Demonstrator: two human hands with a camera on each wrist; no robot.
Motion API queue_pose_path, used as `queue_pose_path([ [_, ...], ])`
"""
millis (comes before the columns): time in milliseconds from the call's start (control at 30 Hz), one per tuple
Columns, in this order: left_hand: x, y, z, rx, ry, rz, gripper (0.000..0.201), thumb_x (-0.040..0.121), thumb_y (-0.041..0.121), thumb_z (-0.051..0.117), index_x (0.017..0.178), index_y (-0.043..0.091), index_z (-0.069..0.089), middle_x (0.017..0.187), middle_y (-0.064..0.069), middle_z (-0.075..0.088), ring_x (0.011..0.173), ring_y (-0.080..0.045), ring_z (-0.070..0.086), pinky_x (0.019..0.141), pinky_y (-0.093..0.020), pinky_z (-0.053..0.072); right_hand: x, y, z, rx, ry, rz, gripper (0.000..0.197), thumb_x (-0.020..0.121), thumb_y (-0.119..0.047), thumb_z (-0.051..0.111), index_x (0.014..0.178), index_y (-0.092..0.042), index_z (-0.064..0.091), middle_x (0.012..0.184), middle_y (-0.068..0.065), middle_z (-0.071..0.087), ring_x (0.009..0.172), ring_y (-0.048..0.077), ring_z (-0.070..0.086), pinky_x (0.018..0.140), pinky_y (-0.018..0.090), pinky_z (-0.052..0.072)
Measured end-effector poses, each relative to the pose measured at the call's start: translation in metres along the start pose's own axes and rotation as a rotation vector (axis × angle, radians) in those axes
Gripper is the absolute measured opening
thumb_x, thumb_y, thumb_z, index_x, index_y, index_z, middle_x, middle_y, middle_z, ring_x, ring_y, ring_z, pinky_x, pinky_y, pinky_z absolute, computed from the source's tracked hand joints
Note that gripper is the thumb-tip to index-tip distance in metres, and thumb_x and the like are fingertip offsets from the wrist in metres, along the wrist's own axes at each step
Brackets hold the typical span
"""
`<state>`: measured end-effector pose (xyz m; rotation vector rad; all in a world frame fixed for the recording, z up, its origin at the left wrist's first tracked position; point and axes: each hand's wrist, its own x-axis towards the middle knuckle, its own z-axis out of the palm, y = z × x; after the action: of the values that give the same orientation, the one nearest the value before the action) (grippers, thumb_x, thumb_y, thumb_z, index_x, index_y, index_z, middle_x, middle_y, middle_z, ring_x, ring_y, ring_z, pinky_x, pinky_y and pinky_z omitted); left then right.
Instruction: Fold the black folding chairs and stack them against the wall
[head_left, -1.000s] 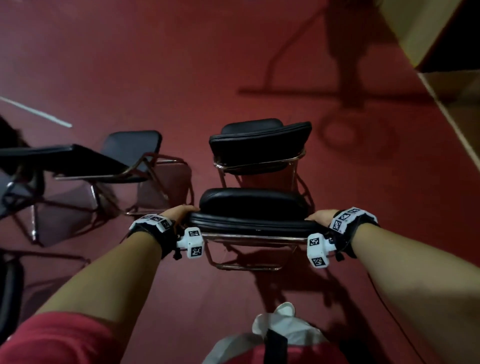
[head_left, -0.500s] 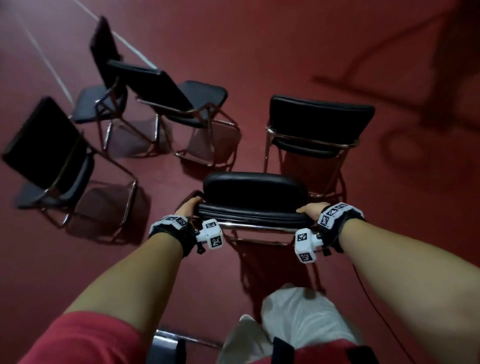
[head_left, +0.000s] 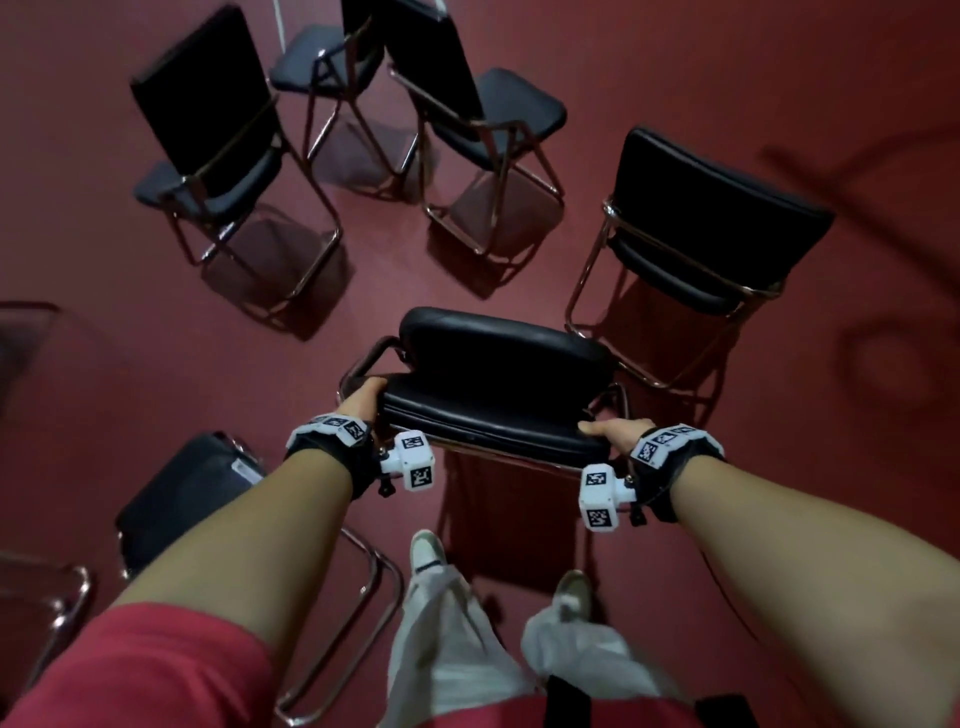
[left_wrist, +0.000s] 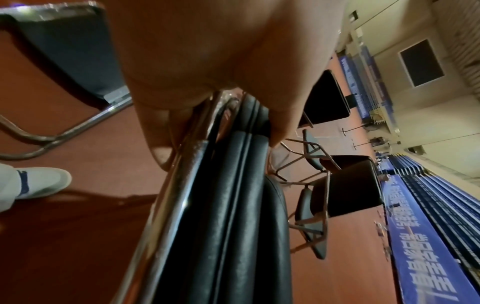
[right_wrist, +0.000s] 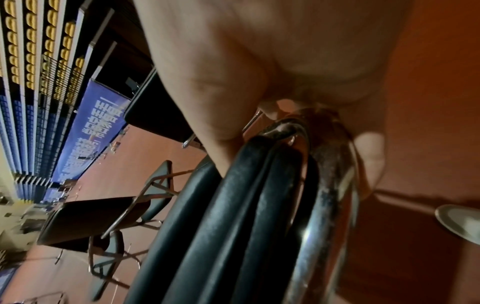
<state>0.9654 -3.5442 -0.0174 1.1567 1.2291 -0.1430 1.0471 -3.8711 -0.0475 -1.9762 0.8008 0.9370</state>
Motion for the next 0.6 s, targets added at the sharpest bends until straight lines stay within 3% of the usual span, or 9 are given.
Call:
queue_pose_path([
  [67,-0.003,-0.029,-0.009,-0.015,0.026,-0.039,0.031,0.088,0.038,0.066,0.091,0.008,0.062,0.069,-0.008,0.064,0.056,-0.025,0.061,0.038,-0.022,0.046,0.000,0.018,-0.004,-0.036,-0.024,0.019,0.073,0.071,-0.034,0.086,0.127,0.003,0.056,0.088,0.012,0.061,0.065,0.027,0.057,0.072,0.038,0.048],
  [133,-0.004,-0.059,-0.023,-0.019,0.068,-0.078,0.043,0.082,0.043,0.072,0.102,0.006,0.064,0.083,-0.012,0.069,0.057,-0.026,0.068,0.039,-0.025,0.047,-0.007,0.035,-0.002,-0.070,-0.056,0.024,0.069,0.070,-0.032,0.088,0.122,0.002,0.059,0.081,0.013,0.062,0.066,0.029,0.062,0.062,0.036,0.051],
  [200,-0.011,-0.084,-0.036,-0.013,0.091,-0.096,0.044,0.083,0.044,0.072,0.104,0.006,0.063,0.089,-0.015,0.069,0.047,-0.024,0.067,0.038,-0.024,0.047,-0.009,0.056,0.005,-0.087,-0.077,0.056,0.083,0.059,-0.035,0.092,0.123,0.003,0.057,0.091,0.017,0.066,0.073,0.033,0.067,0.067,0.040,0.056],
  [267,-0.016,-0.105,-0.046,-0.035,0.119,-0.125,0.052,0.080,0.045,0.073,0.109,0.004,0.064,0.092,-0.016,0.070,0.054,-0.028,0.068,0.043,-0.029,0.051,-0.002,0.080,0.014,-0.130,-0.075,0.085,0.108,0.042,-0.042,0.095,0.131,0.002,0.051,0.111,0.021,0.065,0.085,0.037,0.068,0.077,0.048,0.057],
  [333,-0.021,-0.128,-0.057,-0.023,0.133,-0.131,0.061,0.073,0.051,0.074,0.109,0.002,0.065,0.088,-0.017,0.068,0.060,-0.030,0.065,0.046,-0.030,0.051,0.006,0.103,0.021,-0.113,-0.068,0.095,0.111,0.042,-0.041,0.095,0.133,0.002,0.047,0.119,0.022,0.062,0.090,0.039,0.067,0.079,0.050,0.057],
  [433,-0.014,-0.170,-0.074,-0.017,0.128,-0.200,0.086,0.052,0.059,0.079,0.116,0.004,0.066,0.094,-0.018,0.073,0.071,-0.035,0.071,0.062,-0.045,0.057,-0.009,0.128,0.026,-0.123,-0.052,0.101,0.099,0.051,-0.034,0.094,0.130,0.004,0.048,0.117,0.025,0.063,0.091,0.041,0.068,0.078,0.048,0.056],
  [500,-0.018,-0.202,-0.079,-0.077,0.077,-0.225,0.069,0.065,0.054,0.081,0.113,0.006,0.066,0.092,-0.017,0.074,0.071,-0.035,0.072,0.069,-0.047,0.059,-0.006,0.147,0.026,-0.096,-0.022,0.061,0.101,0.056,-0.026,0.093,0.138,0.001,0.040,0.123,0.027,0.060,0.099,0.042,0.065,0.080,0.048,0.055],
  [600,-0.027,-0.256,-0.080,-0.151,0.072,-0.294,0.047,0.082,0.045,0.075,0.109,0.007,0.067,0.087,-0.013,0.074,0.065,-0.030,0.071,0.065,-0.040,0.056,-0.002,0.173,0.024,-0.083,0.014,0.035,0.116,0.053,-0.017,0.092,0.149,-0.011,0.027,0.130,0.023,0.054,0.104,0.043,0.062,0.085,0.057,0.054],
])
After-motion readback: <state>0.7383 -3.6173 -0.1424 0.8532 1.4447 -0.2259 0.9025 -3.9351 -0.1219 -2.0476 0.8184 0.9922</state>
